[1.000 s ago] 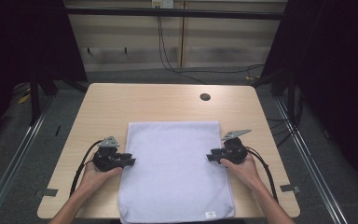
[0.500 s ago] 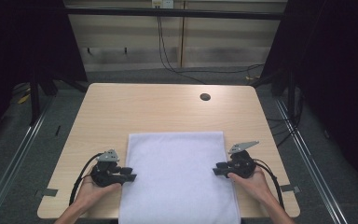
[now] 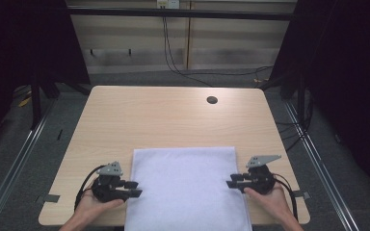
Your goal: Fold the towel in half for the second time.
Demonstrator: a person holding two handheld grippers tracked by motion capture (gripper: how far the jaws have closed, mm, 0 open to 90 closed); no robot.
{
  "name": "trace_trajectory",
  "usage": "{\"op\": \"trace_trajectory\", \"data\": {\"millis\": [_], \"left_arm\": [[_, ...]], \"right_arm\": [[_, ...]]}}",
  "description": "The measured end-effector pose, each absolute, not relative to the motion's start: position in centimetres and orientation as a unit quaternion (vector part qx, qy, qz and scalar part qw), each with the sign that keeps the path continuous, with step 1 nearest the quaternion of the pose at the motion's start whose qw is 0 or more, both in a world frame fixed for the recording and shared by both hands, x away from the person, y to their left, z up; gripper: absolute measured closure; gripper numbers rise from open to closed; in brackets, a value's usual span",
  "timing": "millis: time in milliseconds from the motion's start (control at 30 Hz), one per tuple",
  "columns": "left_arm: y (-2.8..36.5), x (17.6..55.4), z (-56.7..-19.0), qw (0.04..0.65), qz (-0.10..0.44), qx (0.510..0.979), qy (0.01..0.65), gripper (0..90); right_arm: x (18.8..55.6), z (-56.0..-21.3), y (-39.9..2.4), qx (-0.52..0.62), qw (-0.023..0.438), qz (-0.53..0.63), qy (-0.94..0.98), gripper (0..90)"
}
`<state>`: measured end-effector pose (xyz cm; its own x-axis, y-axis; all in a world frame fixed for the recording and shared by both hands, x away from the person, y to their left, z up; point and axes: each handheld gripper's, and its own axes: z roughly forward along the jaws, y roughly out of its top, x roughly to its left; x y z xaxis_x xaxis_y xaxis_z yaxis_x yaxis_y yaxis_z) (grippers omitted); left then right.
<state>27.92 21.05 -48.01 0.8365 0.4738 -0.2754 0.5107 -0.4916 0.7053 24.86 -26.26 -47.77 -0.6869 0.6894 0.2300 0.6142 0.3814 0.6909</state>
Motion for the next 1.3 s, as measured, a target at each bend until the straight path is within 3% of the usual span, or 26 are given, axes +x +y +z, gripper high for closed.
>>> {"op": "trace_trajectory", "data": {"millis": [167, 467, 867, 967, 1133, 1300], "left_arm": [[20.9, 32.3, -47.2, 0.427, 0.005, 0.851, 0.304, 62.5], [20.9, 38.1, -47.5, 0.445, 0.03, 0.826, 0.346, 62.8], [21.8, 37.3, -49.2, 0.417, 0.05, 0.827, 0.373, 54.5], [21.9, 37.7, -49.1, 0.421, 0.061, 0.824, 0.375, 51.9], [21.7, 38.6, -49.7, 0.423, 0.049, 0.825, 0.371, 49.0], [21.4, 38.6, -50.2, 0.406, 0.045, 0.84, 0.356, 53.7]], "right_arm": [[29.0, -46.5, -27.9, 0.407, 0.122, 0.422, 0.801, 61.8], [35.5, -47.6, -28.7, 0.427, 0.089, 0.422, 0.795, 57.6], [35.8, -50.0, -28.1, 0.435, 0.071, 0.383, 0.812, 56.0], [35.7, -50.2, -27.7, 0.43, 0.079, 0.374, 0.818, 58.3], [35.8, -50.4, -28.2, 0.43, 0.063, 0.384, 0.815, 79.4], [36.0, -50.6, -28.4, 0.437, 0.052, 0.389, 0.809, 85.0]]}}
